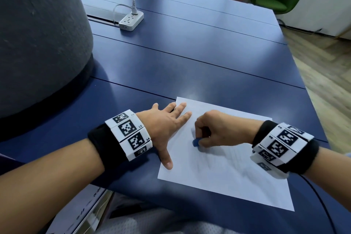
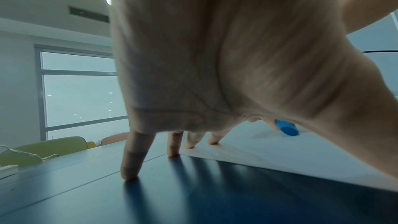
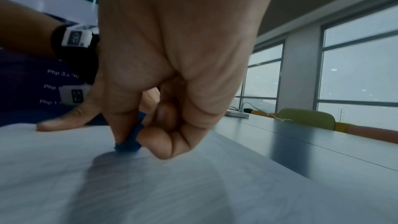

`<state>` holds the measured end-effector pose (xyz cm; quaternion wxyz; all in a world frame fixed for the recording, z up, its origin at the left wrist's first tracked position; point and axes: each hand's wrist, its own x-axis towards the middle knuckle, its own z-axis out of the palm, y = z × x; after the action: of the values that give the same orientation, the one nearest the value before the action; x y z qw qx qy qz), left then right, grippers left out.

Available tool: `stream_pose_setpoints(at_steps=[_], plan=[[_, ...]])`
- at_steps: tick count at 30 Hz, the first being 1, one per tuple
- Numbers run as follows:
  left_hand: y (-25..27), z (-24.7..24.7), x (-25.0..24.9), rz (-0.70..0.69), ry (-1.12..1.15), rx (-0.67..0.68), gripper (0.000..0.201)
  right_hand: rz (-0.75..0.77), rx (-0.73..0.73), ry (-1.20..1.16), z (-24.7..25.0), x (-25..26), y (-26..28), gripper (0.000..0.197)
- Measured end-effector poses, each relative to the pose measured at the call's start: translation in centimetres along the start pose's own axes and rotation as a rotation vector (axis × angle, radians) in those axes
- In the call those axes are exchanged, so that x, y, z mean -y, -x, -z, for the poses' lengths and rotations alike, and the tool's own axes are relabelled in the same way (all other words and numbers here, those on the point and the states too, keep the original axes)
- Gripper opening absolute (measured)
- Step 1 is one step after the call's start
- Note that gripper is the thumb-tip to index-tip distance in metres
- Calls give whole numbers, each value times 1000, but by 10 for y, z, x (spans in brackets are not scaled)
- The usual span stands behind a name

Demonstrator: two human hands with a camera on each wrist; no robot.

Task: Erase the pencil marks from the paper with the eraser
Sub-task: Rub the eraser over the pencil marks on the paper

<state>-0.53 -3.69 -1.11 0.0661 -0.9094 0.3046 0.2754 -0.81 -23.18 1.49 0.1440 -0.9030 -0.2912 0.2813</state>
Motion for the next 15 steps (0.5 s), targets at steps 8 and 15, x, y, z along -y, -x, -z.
stream_pose_setpoints(at_steps=[8, 15], plan=[[0, 0, -1, 3, -5, 0, 153, -12, 39, -80, -4, 1, 7, 11], [-1, -1, 0, 10, -6, 8, 154, 30, 137, -109, -13, 4, 13, 11]])
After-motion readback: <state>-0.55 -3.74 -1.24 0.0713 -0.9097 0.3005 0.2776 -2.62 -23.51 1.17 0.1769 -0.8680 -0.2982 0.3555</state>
